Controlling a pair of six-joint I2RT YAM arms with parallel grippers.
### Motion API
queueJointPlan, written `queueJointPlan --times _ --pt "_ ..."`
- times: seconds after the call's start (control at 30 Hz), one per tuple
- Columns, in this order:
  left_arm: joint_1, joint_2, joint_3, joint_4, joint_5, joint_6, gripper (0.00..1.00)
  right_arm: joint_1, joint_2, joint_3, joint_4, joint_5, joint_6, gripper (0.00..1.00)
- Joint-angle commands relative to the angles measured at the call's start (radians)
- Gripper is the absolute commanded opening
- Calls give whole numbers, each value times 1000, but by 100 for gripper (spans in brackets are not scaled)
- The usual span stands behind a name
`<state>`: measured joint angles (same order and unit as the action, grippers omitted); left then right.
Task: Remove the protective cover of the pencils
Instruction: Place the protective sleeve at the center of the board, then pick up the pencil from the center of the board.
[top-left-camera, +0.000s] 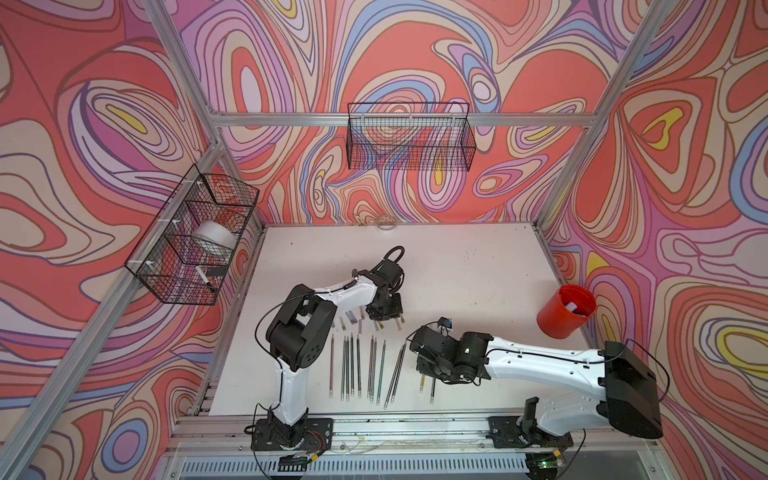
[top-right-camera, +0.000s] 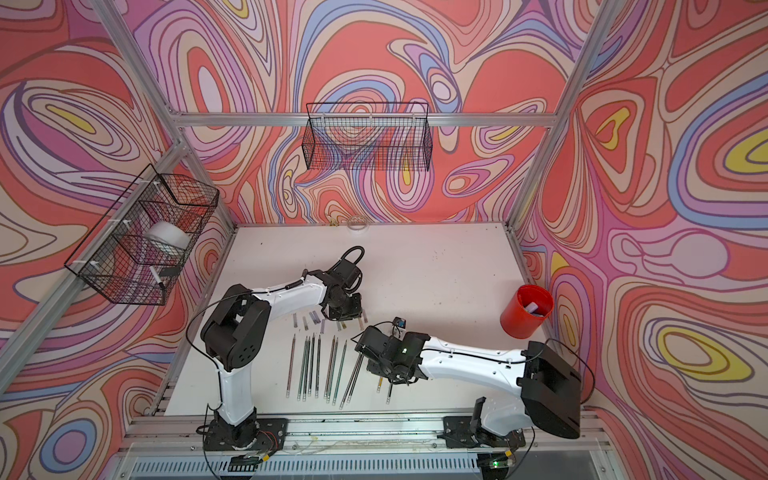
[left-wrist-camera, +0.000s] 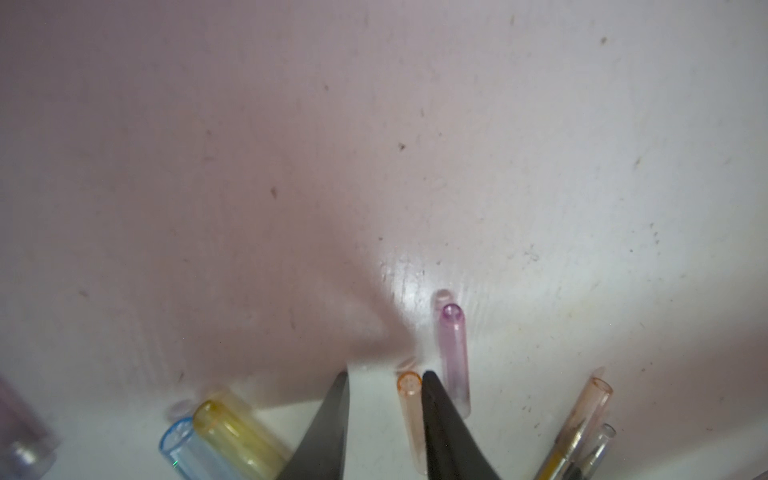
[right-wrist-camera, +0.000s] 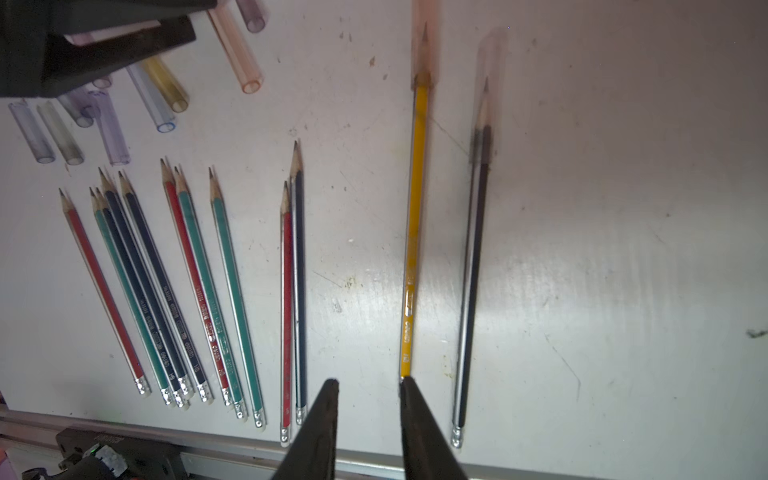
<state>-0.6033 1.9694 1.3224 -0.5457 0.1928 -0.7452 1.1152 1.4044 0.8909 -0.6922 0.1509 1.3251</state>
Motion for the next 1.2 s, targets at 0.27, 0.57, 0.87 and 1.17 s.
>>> queueJointPlan --times 0.27,0.57,0.87,1.17 --pt "-6 -26 15 -32 -1 -16 32 -54 130 30 17 -33 -22 24" --pt "-6 -132 16 -68 -2 -14 37 -78 228 101 -2 -41 -56 25" --pt "-6 -265 -16 -76 -12 -29 38 -83 266 118 -64 -12 -41 24" --pt "-6 -409 -78 -55 -35 -62 39 -81 296 114 -57 -14 -49 25"
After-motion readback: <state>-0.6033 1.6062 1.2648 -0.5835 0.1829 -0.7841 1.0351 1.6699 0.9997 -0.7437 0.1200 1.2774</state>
